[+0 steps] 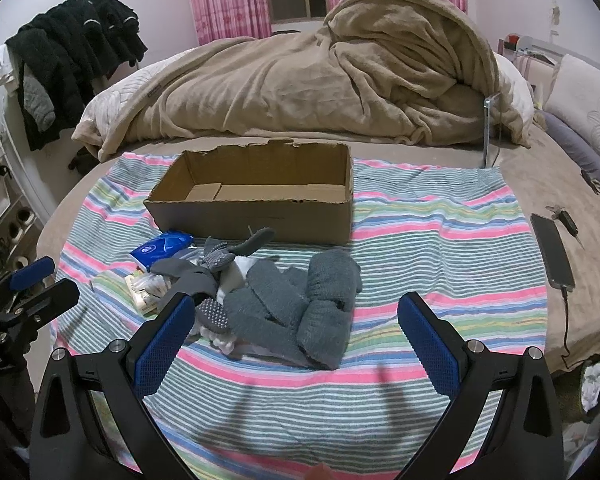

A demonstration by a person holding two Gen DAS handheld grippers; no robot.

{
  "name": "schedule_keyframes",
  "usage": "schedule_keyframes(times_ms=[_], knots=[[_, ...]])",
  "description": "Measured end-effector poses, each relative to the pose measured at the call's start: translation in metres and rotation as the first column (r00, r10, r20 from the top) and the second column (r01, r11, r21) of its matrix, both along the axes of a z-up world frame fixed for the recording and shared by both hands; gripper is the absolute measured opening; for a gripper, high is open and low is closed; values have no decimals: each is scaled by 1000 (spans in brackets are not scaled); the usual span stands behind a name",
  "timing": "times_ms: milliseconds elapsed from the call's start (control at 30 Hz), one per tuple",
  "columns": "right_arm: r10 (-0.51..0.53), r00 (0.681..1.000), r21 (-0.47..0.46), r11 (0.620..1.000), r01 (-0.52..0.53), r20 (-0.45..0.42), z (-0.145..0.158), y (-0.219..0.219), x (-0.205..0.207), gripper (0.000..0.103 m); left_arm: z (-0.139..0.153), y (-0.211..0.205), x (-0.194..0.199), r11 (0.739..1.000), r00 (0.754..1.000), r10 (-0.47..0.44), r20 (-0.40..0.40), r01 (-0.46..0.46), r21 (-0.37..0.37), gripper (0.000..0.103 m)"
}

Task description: Organize objects

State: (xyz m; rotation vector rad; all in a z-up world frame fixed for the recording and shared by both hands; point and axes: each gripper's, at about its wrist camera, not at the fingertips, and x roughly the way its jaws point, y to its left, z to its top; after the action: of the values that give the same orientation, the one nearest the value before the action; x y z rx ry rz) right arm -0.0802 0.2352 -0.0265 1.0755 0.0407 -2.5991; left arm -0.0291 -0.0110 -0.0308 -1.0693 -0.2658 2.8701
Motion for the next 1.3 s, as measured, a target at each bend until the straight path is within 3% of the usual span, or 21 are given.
schedule_keyframes(times_ms=[500,733,833,900,1000,1133,1300], knots=[[-21,995,11,1000,20,101,-43,4,-37,100,-57,-8,-39,998,991,0,131,9,-68,102],[-20,987,-3,1000,21,161,-65,10,-52,86,-80,-5,-58,993,985,-34,166,52,-109,102],[-7,986,-24,1000,11,169,-69,11,-54,84,-92,-4,-68,990,976,-25,217,55,-131,89],[8,985,-39,999,-1,173,-71,11,-55,80,-93,-3,-70,989,976,-32,214,62,-135,89],[32,982,-84,996,-16,185,-72,14,-57,72,-97,-1,-74,985,972,-42,231,79,-152,80],[69,975,-153,988,-37,211,-75,19,-58,57,-99,5,-71,979,972,-65,228,106,-172,59],[100,971,-200,978,-56,216,-71,22,-54,50,-95,2,-67,982,976,-69,205,103,-161,54]])
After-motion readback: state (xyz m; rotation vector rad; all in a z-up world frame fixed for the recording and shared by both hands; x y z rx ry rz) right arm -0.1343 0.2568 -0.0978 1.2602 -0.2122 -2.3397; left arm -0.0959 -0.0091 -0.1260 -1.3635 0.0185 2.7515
